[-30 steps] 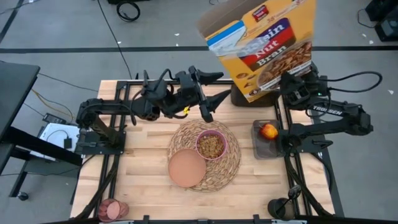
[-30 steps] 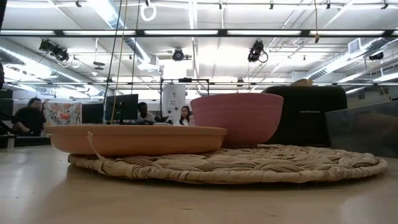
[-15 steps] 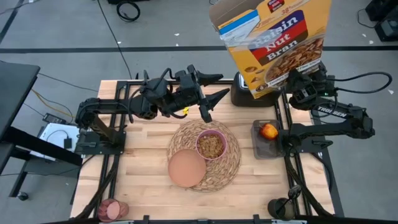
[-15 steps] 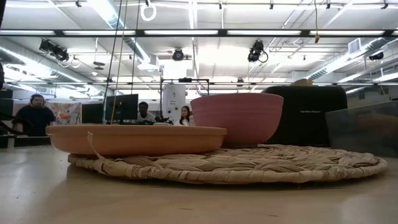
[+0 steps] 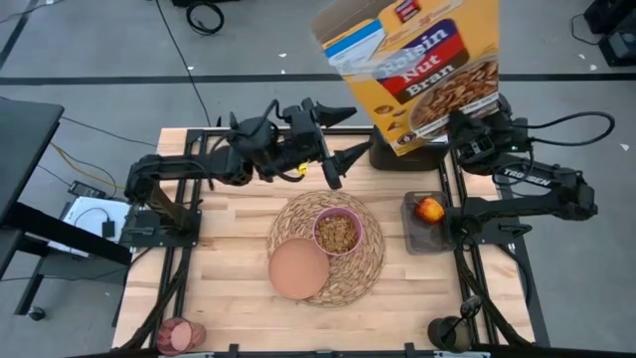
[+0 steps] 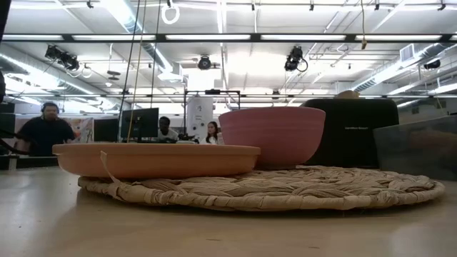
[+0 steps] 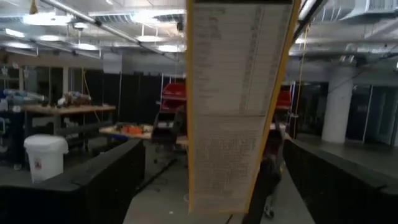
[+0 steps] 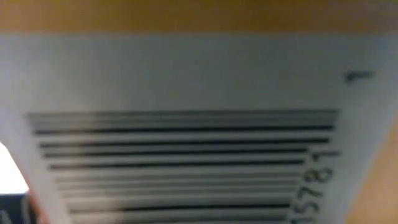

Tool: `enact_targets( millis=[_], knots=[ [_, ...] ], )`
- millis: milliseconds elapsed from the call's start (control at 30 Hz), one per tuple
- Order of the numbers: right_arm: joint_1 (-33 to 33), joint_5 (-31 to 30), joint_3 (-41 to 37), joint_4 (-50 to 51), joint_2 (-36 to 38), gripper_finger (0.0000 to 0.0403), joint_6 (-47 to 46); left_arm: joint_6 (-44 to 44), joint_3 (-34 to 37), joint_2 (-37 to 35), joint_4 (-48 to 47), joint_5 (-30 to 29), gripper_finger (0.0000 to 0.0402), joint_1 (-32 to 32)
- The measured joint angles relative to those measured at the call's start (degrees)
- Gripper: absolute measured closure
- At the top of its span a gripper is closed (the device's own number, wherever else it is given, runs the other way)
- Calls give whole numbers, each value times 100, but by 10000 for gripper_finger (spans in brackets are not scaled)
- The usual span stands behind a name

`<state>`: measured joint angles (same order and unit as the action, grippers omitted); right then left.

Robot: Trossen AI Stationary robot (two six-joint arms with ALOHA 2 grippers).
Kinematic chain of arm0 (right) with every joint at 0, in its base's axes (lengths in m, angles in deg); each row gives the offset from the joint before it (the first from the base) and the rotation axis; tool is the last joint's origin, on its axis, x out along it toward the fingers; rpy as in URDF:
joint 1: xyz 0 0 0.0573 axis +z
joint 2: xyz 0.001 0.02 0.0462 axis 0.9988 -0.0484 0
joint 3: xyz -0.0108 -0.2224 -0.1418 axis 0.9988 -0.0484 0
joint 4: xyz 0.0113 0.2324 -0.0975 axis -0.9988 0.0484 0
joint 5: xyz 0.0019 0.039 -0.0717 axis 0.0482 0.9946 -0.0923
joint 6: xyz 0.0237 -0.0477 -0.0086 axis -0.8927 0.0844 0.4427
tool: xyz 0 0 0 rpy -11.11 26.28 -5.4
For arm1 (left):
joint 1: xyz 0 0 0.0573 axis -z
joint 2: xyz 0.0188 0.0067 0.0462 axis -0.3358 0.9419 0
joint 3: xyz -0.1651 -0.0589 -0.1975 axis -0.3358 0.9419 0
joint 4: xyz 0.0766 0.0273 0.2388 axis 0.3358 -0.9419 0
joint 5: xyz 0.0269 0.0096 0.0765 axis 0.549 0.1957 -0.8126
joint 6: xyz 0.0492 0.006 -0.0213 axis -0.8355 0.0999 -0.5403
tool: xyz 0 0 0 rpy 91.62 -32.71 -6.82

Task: Arrange a breakfast setting
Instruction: Pour the cereal from the yellow cereal box into the pink bowl

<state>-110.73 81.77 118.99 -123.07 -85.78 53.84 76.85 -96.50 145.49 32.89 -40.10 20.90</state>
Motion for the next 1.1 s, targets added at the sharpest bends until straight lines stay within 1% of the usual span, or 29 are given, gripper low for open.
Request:
enact_targets(
  millis=[167, 367, 567, 667, 733, 833, 1033, 1100],
  knots=[
    [0, 181, 0, -29, -165, 162, 74, -136, -4, 196, 369, 95, 10, -13],
    [11, 317, 4, -81, -243, 162, 124, 89, 4, 344, 752, 134, 10, -125],
    [13, 435, 4, -4, -382, 162, 118, 159, 2, 397, 1578, 356, 10, -177],
    [13, 452, 4, -28, -440, 162, 120, 161, 0, 371, 1800, 370, 18, -184],
    [13, 456, 4, -21, -483, 162, 131, 164, 0, 369, 1889, 370, 33, -188],
    [13, 473, 4, 57, -535, 159, 206, 159, 0, 367, 1945, 368, 71, -188],
    [13, 515, 9, 169, -539, 123, 261, 114, 0, 364, 1875, 337, 184, -190],
    [13, 524, 9, 171, -535, 116, 282, 126, 0, 346, 1839, 354, 212, -226]
  ],
)
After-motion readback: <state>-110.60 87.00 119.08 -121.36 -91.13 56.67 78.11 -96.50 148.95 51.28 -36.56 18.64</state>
